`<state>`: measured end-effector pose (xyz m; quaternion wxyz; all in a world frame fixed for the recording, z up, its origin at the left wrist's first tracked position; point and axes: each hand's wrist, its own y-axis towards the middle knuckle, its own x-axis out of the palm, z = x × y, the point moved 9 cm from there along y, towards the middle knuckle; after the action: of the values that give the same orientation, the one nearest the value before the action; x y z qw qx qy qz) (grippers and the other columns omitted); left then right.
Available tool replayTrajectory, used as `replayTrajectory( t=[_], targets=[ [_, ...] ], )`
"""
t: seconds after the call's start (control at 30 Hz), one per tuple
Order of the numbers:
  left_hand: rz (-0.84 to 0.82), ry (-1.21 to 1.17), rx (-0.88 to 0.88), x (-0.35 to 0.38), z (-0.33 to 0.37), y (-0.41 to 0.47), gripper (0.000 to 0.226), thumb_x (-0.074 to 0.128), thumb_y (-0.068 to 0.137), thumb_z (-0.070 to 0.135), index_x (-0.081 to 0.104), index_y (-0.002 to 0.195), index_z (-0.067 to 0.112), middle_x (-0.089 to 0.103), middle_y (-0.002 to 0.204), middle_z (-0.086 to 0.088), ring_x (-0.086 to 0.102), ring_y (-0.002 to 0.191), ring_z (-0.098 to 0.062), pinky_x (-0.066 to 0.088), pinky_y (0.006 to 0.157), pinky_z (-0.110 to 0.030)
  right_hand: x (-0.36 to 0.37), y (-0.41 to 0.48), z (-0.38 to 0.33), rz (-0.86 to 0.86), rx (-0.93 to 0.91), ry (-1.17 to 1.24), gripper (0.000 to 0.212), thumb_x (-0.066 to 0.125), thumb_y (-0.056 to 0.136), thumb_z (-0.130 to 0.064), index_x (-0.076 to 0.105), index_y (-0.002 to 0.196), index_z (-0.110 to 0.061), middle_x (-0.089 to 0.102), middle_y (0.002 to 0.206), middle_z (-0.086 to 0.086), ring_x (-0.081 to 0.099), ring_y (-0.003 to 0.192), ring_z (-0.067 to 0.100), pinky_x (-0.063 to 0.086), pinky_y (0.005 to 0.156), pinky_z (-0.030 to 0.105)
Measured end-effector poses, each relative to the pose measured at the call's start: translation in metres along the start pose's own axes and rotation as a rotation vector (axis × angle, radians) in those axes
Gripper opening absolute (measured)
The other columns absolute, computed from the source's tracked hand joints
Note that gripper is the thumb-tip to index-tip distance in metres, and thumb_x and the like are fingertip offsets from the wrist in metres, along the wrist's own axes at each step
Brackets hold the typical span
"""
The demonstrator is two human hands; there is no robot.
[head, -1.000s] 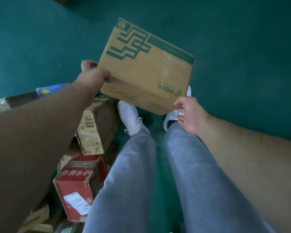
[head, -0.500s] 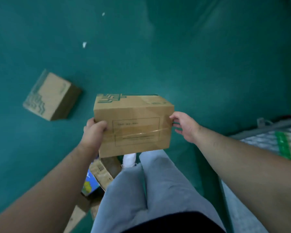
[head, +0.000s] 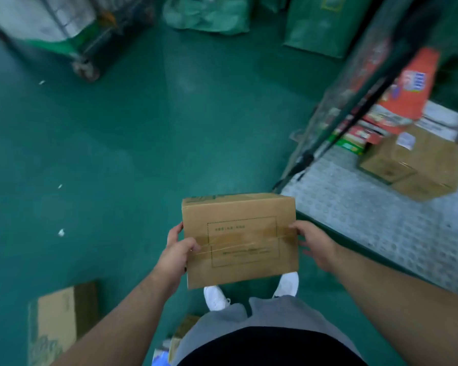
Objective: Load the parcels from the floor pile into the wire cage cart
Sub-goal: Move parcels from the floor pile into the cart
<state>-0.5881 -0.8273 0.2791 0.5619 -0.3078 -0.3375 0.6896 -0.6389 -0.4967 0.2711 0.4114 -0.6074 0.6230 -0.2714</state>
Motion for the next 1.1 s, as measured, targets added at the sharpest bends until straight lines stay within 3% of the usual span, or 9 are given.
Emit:
replayTrajectory(
  t=[0.07, 0.2, 0.27, 0.37, 0.6, 0.73, 0.83, 0.93, 1.1],
  targets=[
    [-0.087, 0.096, -0.001, 0.054, 0.009, -0.001, 0.083, 0.057, 0.058, 0.023, 0.044, 0.134, 0.054, 0.070, 0.115, 0.002, 0.062, 0.100, -0.026, 0.046, 0.085, -0.043, -0.056, -0.010, 0.031, 0.058, -0.002, 0.104, 0.031, 0.060, 0.098, -0.037, 0.056, 0.124, -0.022, 0.059, 0.124, -0.001, 0.055, 0.115, 0.023, 0.036, 0.096, 0.043],
    [-0.240, 0.281, 0.031, 0.177, 0.015, -0.009, 0.068, 0.056, 0.070, 0.020, 0.049, 0.128, 0.055, 0.072, 0.108, 0.004, 0.062, 0.095, -0.024, 0.046, 0.082, -0.042, -0.155, -0.029, 0.092, 0.154, 0.042, 0.416, 0.034, 0.062, 0.096, -0.034, 0.052, 0.128, -0.032, 0.063, 0.121, 0.006, 0.061, 0.111, 0.029, 0.049, 0.099, 0.054],
    [-0.301, 0.370, 0.085, 0.248, 0.016, -0.017, 0.059, 0.052, 0.085, 0.010, 0.050, 0.130, 0.048, 0.071, 0.110, 0.002, 0.062, 0.092, -0.022, 0.047, 0.076, -0.037, -0.210, -0.041, 0.113, 0.201, 0.039, 0.513, 0.036, 0.060, 0.098, -0.029, 0.050, 0.133, -0.033, 0.064, 0.120, 0.004, 0.062, 0.107, 0.028, 0.053, 0.088, 0.046],
    [-0.366, 0.459, 0.134, 0.364, 0.010, -0.028, 0.049, 0.049, 0.089, 0.004, 0.054, 0.127, 0.035, 0.067, 0.110, -0.002, 0.059, 0.088, -0.019, 0.044, 0.070, -0.034, -0.302, -0.052, 0.152, 0.270, 0.041, 0.601, 0.036, 0.058, 0.100, -0.027, 0.050, 0.134, -0.034, 0.066, 0.115, -0.003, 0.063, 0.100, 0.023, 0.049, 0.075, 0.037],
    [-0.403, 0.561, 0.138, 0.570, -0.003, -0.049, 0.024, 0.057, 0.090, 0.009, 0.054, 0.113, 0.017, 0.063, 0.109, -0.012, 0.058, 0.081, -0.020, 0.040, 0.062, -0.031, -0.479, -0.050, 0.199, 0.401, 0.006, 0.724, 0.039, 0.056, 0.102, -0.026, 0.049, 0.140, -0.031, 0.066, 0.113, -0.003, 0.064, 0.094, 0.020, 0.047, 0.065, 0.031],
    [-0.432, 0.625, 0.132, 0.652, 0.005, -0.062, 0.050, 0.065, 0.077, 0.025, 0.049, 0.124, 0.014, 0.065, 0.106, -0.012, 0.062, 0.085, -0.025, 0.046, 0.067, -0.034, -0.551, -0.047, 0.206, 0.450, -0.022, 0.763, 0.046, 0.055, 0.103, -0.026, 0.043, 0.147, -0.028, 0.063, 0.119, -0.001, 0.063, 0.096, 0.020, 0.046, 0.064, 0.032],
    [-0.450, 0.645, 0.141, 0.694, 0.015, -0.060, 0.038, 0.055, 0.094, 0.010, 0.047, 0.130, 0.016, 0.064, 0.107, -0.009, 0.061, 0.087, -0.023, 0.047, 0.068, -0.033, -0.588, -0.033, 0.204, 0.452, -0.030, 0.774, 0.044, 0.054, 0.104, -0.021, 0.044, 0.146, -0.026, 0.064, 0.114, -0.001, 0.062, 0.093, 0.019, 0.046, 0.063, 0.032],
    [-0.465, 0.672, 0.120, 0.728, 0.024, -0.050, 0.046, 0.054, 0.094, 0.006, 0.044, 0.136, 0.022, 0.064, 0.110, -0.005, 0.062, 0.089, -0.021, 0.049, 0.067, -0.032, -0.615, -0.010, 0.197, 0.437, -0.032, 0.789, 0.040, 0.054, 0.103, -0.022, 0.042, 0.141, -0.027, 0.063, 0.116, 0.000, 0.062, 0.095, 0.019, 0.047, 0.064, 0.034],
    [-0.502, 0.781, 0.037, 0.791, 0.040, -0.011, 0.048, 0.055, 0.093, 0.013, 0.046, 0.135, 0.036, 0.062, 0.119, 0.002, 0.058, 0.107, -0.024, 0.049, 0.074, -0.039, -0.661, 0.037, 0.189, 0.496, -0.002, 0.820, 0.048, 0.064, 0.092, -0.030, 0.050, 0.138, -0.034, 0.069, 0.120, 0.000, 0.067, 0.105, 0.027, 0.059, 0.084, 0.051]
  ],
)
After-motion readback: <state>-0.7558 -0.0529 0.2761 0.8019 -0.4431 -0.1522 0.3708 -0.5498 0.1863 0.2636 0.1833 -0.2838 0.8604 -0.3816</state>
